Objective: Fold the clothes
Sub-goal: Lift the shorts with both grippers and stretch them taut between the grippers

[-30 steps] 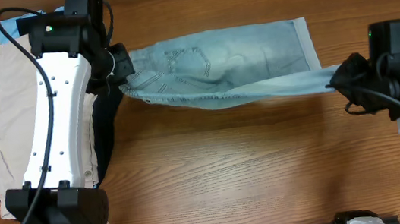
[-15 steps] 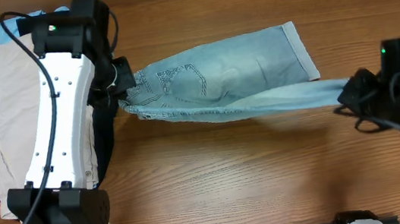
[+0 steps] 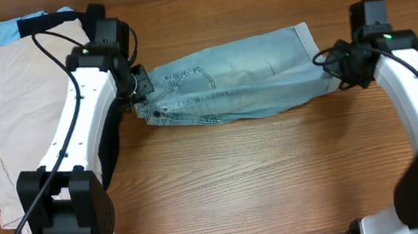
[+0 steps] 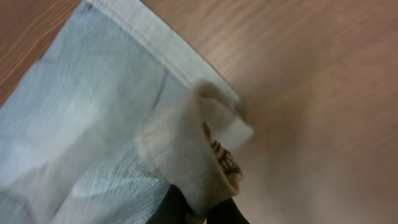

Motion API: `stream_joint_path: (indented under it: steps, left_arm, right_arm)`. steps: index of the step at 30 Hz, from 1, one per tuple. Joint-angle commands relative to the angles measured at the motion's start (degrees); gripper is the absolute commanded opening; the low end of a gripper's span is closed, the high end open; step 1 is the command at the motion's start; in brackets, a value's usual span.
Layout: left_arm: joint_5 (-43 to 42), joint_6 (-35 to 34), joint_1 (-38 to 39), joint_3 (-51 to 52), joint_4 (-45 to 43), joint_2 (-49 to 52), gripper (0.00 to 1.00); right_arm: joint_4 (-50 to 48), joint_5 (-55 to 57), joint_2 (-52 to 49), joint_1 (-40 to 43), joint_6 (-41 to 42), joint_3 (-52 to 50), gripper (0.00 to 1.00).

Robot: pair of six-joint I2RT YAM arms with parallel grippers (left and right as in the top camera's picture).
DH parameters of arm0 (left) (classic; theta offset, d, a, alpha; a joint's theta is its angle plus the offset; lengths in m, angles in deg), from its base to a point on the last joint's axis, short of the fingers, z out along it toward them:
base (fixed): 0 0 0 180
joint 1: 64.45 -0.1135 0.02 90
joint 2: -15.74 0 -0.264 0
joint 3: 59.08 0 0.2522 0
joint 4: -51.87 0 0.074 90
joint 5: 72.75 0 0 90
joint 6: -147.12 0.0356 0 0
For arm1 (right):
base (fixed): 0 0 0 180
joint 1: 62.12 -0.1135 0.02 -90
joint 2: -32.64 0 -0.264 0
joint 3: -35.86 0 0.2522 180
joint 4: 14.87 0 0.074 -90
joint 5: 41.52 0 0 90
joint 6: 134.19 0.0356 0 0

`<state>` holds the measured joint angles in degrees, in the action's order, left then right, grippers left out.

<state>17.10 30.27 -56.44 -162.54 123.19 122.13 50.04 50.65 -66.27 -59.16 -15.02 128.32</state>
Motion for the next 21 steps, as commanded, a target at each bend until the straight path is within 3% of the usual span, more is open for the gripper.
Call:
stream_joint_path:
  steps: [1,13,14,15,16,17,18,19,21]
  left_arm:
    - [2.25,-0.42,-0.07,4.02,-6.38,-1.60,0.04]
    - [4.92,-0.63,-0.07,10.86,-30.82,-1.38,0.04]
    - [5.27,-0.63,-0.07,11.21,-31.78,-1.38,0.05]
    - [5.77,-0.63,-0.07,11.67,-32.96,-1.31,0.09]
    - [6.56,-0.61,-0.07,11.80,-33.75,-1.05,0.21]
    - [6.82,-0.61,-0.07,11.80,-34.05,-0.87,0.36]
    - [7.10,-0.61,-0.07,11.80,-34.53,-0.68,0.62]
    - [7.87,-0.59,-0.07,11.80,-35.41,-0.26,1.00]
    - [9.27,-0.59,-0.15,11.80,-36.35,-0.04,1.00]
  right_arm:
    - [-5.01,2.27,-4.61,0.55,-0.74,1.53,0.04]
    - [-30.10,2.03,-12.37,-0.59,-1.16,1.53,0.09]
    - [-31.56,2.01,-13.11,-0.79,-1.16,1.53,0.12]
    - [-33.66,2.03,-14.14,-1.16,-1.16,1.53,0.22]
    - [-36.06,2.03,-15.39,-1.62,-1.16,1.53,0.46]
    - [-37.18,2.03,-16.09,-1.88,-1.14,1.53,0.62]
    - [-38.64,2.03,-17.07,-2.29,-1.14,1.53,0.95]
    - [-39.98,2.05,-18.14,-2.84,-1.14,1.53,1.00]
    - [-40.33,2.10,-18.80,-3.26,-1.14,1.53,1.00]
